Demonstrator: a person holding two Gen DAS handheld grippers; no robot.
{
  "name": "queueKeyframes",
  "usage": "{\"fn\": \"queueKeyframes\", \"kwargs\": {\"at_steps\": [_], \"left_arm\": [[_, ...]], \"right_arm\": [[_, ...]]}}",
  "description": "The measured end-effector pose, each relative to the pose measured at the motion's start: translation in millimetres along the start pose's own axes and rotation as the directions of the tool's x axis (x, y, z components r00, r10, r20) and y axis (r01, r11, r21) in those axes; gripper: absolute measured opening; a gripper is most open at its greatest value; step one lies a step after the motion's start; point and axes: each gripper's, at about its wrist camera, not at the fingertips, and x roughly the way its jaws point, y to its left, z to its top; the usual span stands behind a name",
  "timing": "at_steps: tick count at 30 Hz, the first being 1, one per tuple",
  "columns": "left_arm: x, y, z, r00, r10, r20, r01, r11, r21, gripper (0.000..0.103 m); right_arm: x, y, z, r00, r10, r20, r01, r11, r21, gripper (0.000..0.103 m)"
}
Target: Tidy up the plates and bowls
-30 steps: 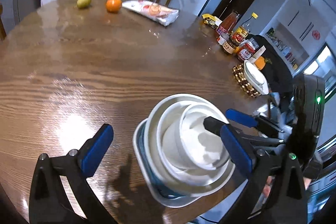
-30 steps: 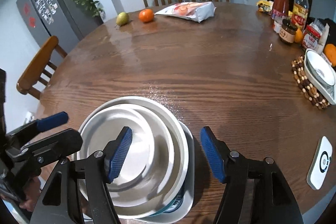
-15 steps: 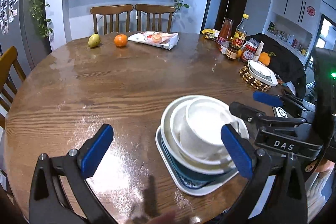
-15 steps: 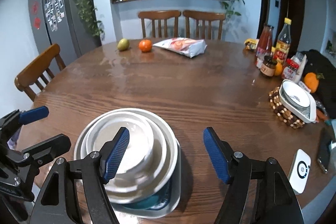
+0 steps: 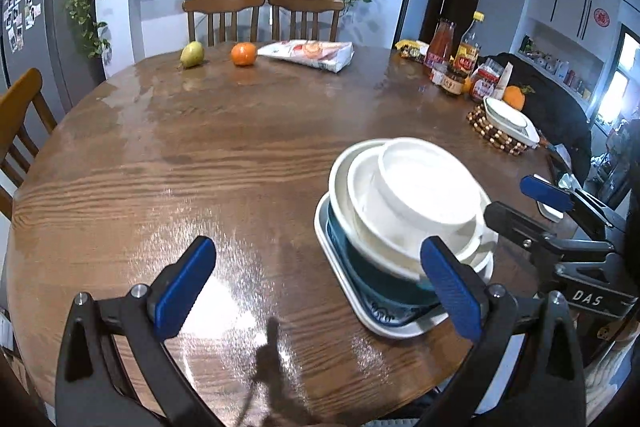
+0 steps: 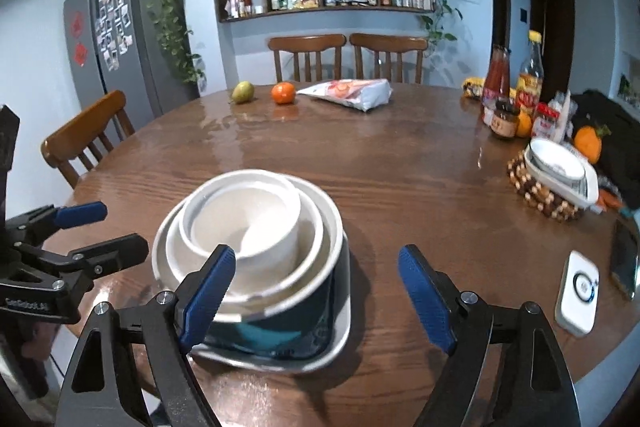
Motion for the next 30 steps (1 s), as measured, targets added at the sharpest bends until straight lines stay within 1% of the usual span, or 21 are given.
{"fn": "queueKeyframes", "kwargs": {"at_steps": [5, 8, 11, 24, 30], "left_arm": [[6, -3, -10, 1.000, 0.007, -0.027, -0.006, 1.000, 0.024, 0.102], [5, -4, -14, 1.000, -0.001, -0.024, 0.001, 1.000, 0.022, 0.102], [2, -5, -16, 1.000, -0.010, -0.021, 0.010, 1.000, 0.028, 0.102], [-14, -13, -18, 1.000, -0.024, 0.013, 0.023, 0.997, 0.067, 0.102], [-13, -14, -20, 0.999, -0.036, 0.001, 0.036, 0.997, 0.072, 0.102]], "right_arm": [[-3, -4, -11, 0.999, -0.032, 0.015, 0.031, 0.999, 0.026, 0.084], [-6, -4, -17, 0.999, -0.034, 0.029, 0.033, 0.999, 0.027, 0.084], [-8, -2, -21, 0.998, -0.053, 0.038, 0.053, 0.998, 0.019, 0.084], [-23, 7, -24, 0.995, -0.045, 0.094, 0.048, 0.999, -0.021, 0.084], [-25, 6, -24, 0.994, -0.048, 0.098, 0.051, 0.999, -0.020, 0.084]]}}
